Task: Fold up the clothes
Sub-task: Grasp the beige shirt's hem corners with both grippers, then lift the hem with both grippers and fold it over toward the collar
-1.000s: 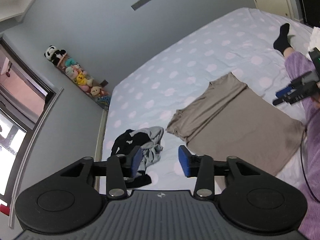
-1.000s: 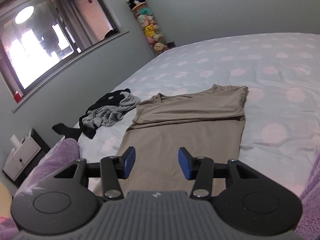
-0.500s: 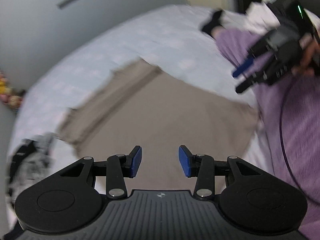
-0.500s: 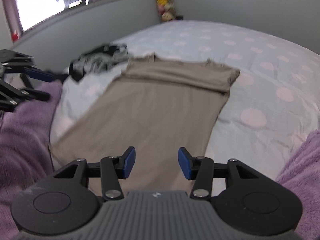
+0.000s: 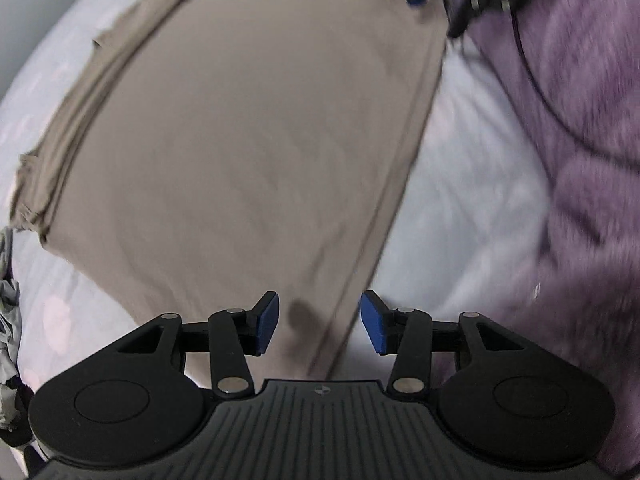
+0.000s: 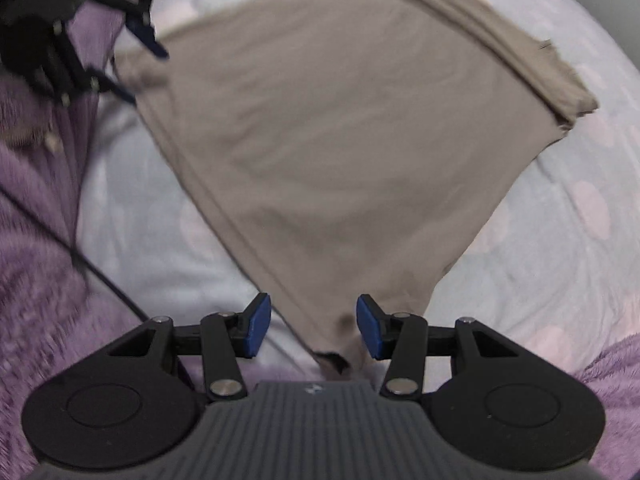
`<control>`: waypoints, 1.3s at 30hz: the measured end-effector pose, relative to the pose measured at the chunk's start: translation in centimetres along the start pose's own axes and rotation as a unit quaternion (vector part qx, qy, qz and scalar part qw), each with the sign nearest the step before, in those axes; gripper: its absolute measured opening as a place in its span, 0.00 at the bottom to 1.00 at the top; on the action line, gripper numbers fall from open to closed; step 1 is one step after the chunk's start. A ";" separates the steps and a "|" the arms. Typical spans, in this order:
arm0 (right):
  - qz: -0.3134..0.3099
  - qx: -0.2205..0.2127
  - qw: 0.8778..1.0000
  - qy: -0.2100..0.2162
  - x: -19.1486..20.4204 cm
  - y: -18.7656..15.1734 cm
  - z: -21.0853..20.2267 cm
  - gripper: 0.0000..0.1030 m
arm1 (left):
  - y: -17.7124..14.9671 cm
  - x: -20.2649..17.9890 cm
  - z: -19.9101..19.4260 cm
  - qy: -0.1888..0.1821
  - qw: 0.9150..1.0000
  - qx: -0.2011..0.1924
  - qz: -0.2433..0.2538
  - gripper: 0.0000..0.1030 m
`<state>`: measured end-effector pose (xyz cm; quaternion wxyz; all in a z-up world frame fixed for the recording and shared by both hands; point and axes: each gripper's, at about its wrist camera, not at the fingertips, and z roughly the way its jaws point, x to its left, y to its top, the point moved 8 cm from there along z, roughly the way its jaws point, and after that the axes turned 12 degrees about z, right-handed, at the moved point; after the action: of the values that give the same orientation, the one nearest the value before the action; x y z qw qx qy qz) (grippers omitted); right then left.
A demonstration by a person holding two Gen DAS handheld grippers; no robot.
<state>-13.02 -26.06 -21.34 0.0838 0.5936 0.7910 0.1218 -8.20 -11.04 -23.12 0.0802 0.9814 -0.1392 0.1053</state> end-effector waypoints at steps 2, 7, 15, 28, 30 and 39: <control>-0.013 0.026 1.000 -0.007 -0.2 -0.2 0.8 0.56 | -0.9 0.2 0.6 -0.009 1.000 0.022 -0.004 0.44; -0.020 0.060 0.998 -0.007 -0.6 -0.5 2.3 0.61 | -2.9 0.4 2.5 -0.040 0.997 0.059 -0.024 0.49; -0.004 0.072 0.997 -0.003 -1.8 -0.6 3.5 0.59 | -3.9 0.5 2.8 -0.037 0.997 0.048 -0.051 0.45; -0.020 -0.037 0.993 -0.108 -2.6 -1.1 -0.2 0.03 | -5.5 1.6 -0.5 0.095 0.990 0.025 -0.099 0.02; -0.004 -0.077 0.990 -0.122 -3.0 -0.6 -2.0 0.03 | -5.2 2.0 -1.7 0.119 0.987 0.015 -0.107 0.02; 0.046 -0.233 0.953 -0.188 -4.8 1.8 -12.2 0.02 | -0.6 7.3 -11.5 0.273 0.954 -0.045 -0.115 0.02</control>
<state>-13.36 -31.28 -9.22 0.3613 0.6052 0.6827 0.1925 -3.25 -10.25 -10.45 0.1712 0.9199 -0.0031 0.3528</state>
